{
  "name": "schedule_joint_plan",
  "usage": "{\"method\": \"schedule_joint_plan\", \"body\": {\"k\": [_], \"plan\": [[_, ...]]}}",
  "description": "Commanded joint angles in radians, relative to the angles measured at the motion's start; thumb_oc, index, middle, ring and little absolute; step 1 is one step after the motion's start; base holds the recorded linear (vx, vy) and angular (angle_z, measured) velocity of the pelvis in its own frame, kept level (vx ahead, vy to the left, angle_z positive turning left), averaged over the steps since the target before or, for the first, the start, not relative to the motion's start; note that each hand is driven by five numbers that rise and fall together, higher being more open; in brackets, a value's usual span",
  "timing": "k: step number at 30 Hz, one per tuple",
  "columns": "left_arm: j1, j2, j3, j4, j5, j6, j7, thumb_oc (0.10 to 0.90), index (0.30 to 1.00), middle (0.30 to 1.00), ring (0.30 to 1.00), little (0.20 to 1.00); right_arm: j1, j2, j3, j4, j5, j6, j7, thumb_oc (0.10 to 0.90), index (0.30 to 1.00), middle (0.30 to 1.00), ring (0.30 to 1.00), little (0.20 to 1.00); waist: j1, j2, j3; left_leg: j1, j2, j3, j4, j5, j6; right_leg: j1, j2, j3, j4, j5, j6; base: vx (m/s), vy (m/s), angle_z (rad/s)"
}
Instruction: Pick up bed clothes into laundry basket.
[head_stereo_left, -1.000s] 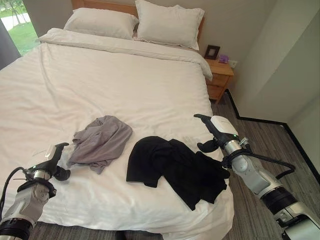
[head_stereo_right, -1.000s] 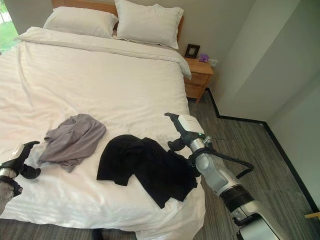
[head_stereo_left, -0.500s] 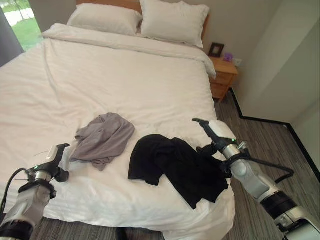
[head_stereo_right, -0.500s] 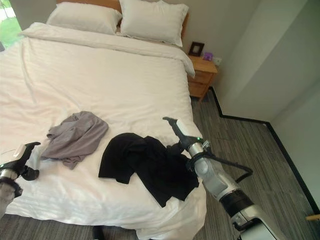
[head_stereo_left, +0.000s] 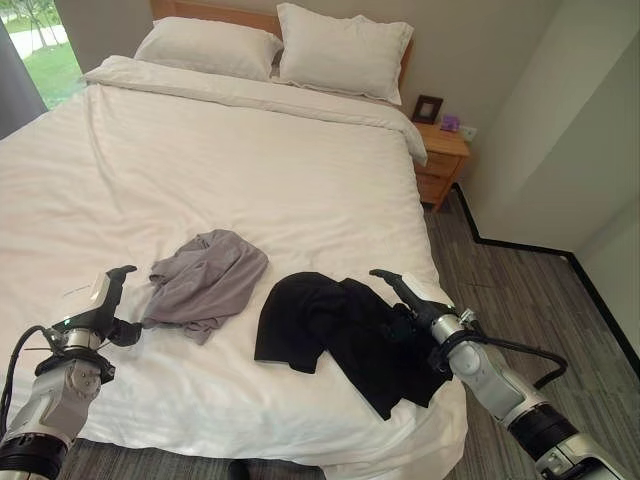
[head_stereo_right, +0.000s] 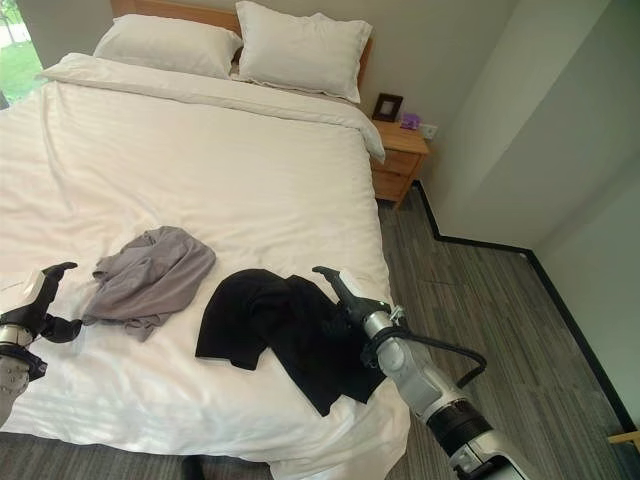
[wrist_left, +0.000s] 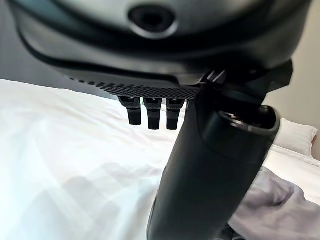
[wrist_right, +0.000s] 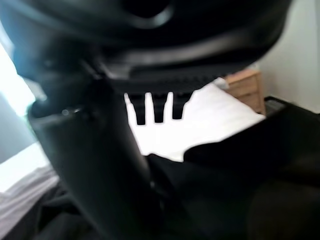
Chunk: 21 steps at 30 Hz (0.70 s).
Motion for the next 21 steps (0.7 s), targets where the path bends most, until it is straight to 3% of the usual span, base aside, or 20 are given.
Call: {"method": "schedule_joint_plan", "body": {"k": [1, 10, 19, 20, 21], "plan": [[-0.097, 0.046, 0.05, -0.044, 0.023, -0.006, 0.076, 0.8, 0.9, 0.9, 0.9, 0.9, -0.101, -0.004, -0.022, 0.043, -0.037, -0.02, -0.031, 0.8, 0.9, 0.9, 0.9, 0.9, 0.022, 0.047, -0.021, 0.043, -0.03, 0.02, 0.008, -0.117, -0.026, 0.03, -0.049, -0.026, 0.013, -0.03, 0.06, 0.0, 0.0, 0.0], [-0.199, 0.058, -0.008, -0.057, 0.085, 0.01, 0.128, 0.8, 0.9, 0.9, 0.9, 0.9, -0.124, 0.094, 0.034, 0.213, -0.075, -0.012, -0.066, 0.8, 0.9, 0.9, 0.9, 0.9, 0.024, 0.051, 0.003, 0.008, -0.027, 0.017, 0.008, -0.112, -0.027, -0.001, -0.051, -0.035, 0.013, -0.028, 0.062, 0.0, 0.0, 0.0], [-0.272, 0.059, -0.003, -0.125, 0.088, 0.002, 0.193, 0.8, 0.9, 0.9, 0.9, 0.9, -0.118, 0.157, 0.064, 0.283, -0.076, -0.018, -0.092, 0.8, 0.9, 0.9, 0.9, 0.9, 0.023, 0.062, 0.022, -0.038, -0.026, 0.007, 0.008, -0.106, -0.03, -0.043, -0.056, -0.037, 0.013, -0.026, 0.063, 0.0, -0.001, 0.02], [-0.465, 0.087, -0.136, -0.04, 0.099, 0.029, 0.199, 0.8, 0.9, 0.9, 0.9, 0.9, -0.139, 0.165, 0.102, 0.293, -0.07, -0.024, -0.079, 0.8, 0.9, 0.9, 0.9, 0.9, -0.002, 0.066, 0.016, -0.037, -0.024, 0.014, 0.008, -0.106, -0.032, -0.046, -0.056, -0.034, 0.013, -0.026, 0.064, 0.05, 0.02, 0.0], [-0.569, 0.074, -0.222, 0.029, 0.123, 0.041, 0.193, 0.8, 0.9, 0.9, 0.9, 0.9, -0.147, 0.186, 0.145, 0.311, -0.05, -0.025, -0.089, 0.529, 0.493, 0.493, 0.493, 0.493, -0.025, 0.07, 0.01, -0.033, -0.022, 0.024, 0.008, -0.106, -0.033, -0.049, -0.055, -0.026, 0.013, -0.025, 0.066, 0.05, 0.028, 0.12]]}}
